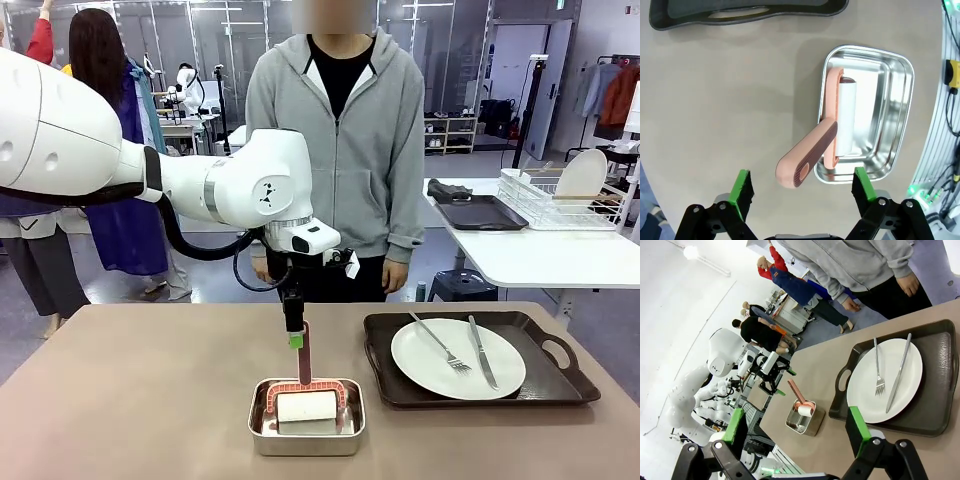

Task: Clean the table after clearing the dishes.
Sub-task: When the right (or left) Handle tray is removed, use the right hand (or left hand) to clean the right (or left) side of the table with the Lint Roller.

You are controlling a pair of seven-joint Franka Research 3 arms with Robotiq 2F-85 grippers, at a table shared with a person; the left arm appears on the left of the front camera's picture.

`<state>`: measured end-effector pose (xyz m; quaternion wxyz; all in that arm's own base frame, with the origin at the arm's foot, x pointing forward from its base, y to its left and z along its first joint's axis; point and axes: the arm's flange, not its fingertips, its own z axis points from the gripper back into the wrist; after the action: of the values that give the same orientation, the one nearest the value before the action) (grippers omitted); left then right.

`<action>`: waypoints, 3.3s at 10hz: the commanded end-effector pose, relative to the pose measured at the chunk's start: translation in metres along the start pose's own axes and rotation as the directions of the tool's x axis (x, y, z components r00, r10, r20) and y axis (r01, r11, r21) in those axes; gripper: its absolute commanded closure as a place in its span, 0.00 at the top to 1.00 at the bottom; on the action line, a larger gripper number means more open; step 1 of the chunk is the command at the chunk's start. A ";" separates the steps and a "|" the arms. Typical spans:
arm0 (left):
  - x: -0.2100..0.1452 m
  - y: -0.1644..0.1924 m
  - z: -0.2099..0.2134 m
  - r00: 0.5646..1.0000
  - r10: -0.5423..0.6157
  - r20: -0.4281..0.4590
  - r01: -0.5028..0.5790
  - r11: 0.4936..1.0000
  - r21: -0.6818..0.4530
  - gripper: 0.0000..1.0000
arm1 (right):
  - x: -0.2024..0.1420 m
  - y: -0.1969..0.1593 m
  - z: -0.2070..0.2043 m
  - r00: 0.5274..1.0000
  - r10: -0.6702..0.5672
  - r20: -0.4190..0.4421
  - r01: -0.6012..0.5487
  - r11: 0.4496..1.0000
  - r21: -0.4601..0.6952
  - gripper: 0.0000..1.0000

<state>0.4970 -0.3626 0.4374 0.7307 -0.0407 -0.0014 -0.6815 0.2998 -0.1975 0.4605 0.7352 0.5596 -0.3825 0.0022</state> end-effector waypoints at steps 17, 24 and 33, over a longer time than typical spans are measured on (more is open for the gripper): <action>-0.560 -0.067 0.083 0.151 0.805 0.574 -0.512 0.560 -0.651 1.00 | 0.000 0.003 0.000 1.000 0.005 0.001 -0.005 1.000 0.005 1.00; -0.676 -0.137 0.033 -0.189 0.833 0.519 -0.489 0.378 -0.786 1.00 | 0.000 0.003 0.000 1.000 0.005 0.001 -0.005 1.000 0.005 1.00; -0.689 -0.157 0.040 -0.154 0.842 0.518 -0.525 0.374 -0.764 1.00 | 0.000 0.003 0.000 1.000 0.005 0.001 -0.005 1.000 0.005 1.00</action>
<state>0.2987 0.3143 0.4427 0.8199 -0.5044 -0.2707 -0.0119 0.2997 -0.1975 0.4607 0.7352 0.5595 -0.3827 0.0024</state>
